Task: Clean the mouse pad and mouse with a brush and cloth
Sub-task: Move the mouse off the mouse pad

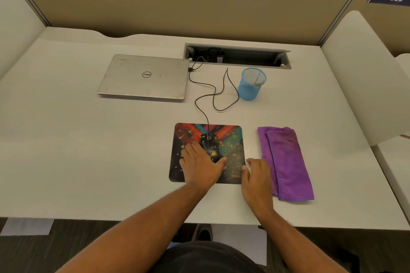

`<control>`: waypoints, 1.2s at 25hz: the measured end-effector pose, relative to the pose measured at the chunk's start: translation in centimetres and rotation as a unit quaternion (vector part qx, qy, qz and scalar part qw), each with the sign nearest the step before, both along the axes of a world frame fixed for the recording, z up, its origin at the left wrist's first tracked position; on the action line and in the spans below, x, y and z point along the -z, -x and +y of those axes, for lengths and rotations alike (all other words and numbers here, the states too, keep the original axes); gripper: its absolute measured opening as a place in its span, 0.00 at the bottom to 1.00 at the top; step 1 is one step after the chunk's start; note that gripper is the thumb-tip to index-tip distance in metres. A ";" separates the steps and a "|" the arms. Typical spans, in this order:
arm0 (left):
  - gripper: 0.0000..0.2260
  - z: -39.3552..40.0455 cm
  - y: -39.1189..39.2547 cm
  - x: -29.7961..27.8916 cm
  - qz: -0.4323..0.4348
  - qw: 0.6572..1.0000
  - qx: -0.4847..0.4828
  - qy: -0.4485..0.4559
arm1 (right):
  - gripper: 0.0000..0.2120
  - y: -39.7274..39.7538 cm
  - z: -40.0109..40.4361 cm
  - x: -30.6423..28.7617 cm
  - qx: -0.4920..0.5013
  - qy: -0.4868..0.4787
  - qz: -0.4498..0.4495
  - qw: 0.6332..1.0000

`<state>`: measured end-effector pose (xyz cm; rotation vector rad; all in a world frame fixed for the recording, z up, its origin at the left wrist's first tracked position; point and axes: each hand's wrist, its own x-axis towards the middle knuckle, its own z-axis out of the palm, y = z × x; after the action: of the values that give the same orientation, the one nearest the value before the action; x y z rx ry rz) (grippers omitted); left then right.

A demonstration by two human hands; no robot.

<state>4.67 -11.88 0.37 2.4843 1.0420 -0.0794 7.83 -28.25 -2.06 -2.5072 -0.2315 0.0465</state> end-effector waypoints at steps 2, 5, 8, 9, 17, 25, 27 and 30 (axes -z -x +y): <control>0.44 -0.2 -0.3 0.4 -0.004 1.000 -0.008 -0.014 | 0.12 0.1 -0.1 0.1 -0.015 0.010 -0.015 1.000; 0.42 -0.7 -0.4 0.8 -0.009 0.999 -0.013 -0.028 | 0.12 0.1 -0.3 0.1 -0.049 0.031 -0.077 0.995; 0.39 -0.8 -0.7 1.0 -0.011 0.999 -0.013 -0.047 | 0.14 -1.4 -0.7 -0.6 -0.087 0.084 -0.128 0.984; 0.38 -0.8 -0.7 1.1 -0.014 0.999 -0.014 -0.051 | 0.15 -2.1 -0.9 -0.9 -0.090 0.107 -0.127 0.982; 0.33 -0.6 -0.3 1.0 -0.035 0.999 -0.029 0.002 | 0.23 -3.4 -3.7 0.6 -0.118 0.141 -0.068 0.981; 0.30 2.6 2.4 0.5 -0.088 0.993 -0.080 0.009 | 0.21 -3.3 -3.6 0.8 -0.110 0.132 -0.087 0.981; 0.29 4.4 3.7 0.5 -0.094 0.990 -0.102 0.009 | 0.21 -3.2 -3.5 0.9 -0.106 0.136 -0.096 0.980; 0.28 7.7 5.7 0.5 -0.102 0.986 -0.135 -0.004 | 0.26 -3.2 -3.3 0.7 -0.111 0.145 -0.095 0.979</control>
<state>-1.07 -4.22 -0.18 2.2747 1.2775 0.2562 11.08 -31.51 -2.79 -2.7649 -0.6220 -0.0744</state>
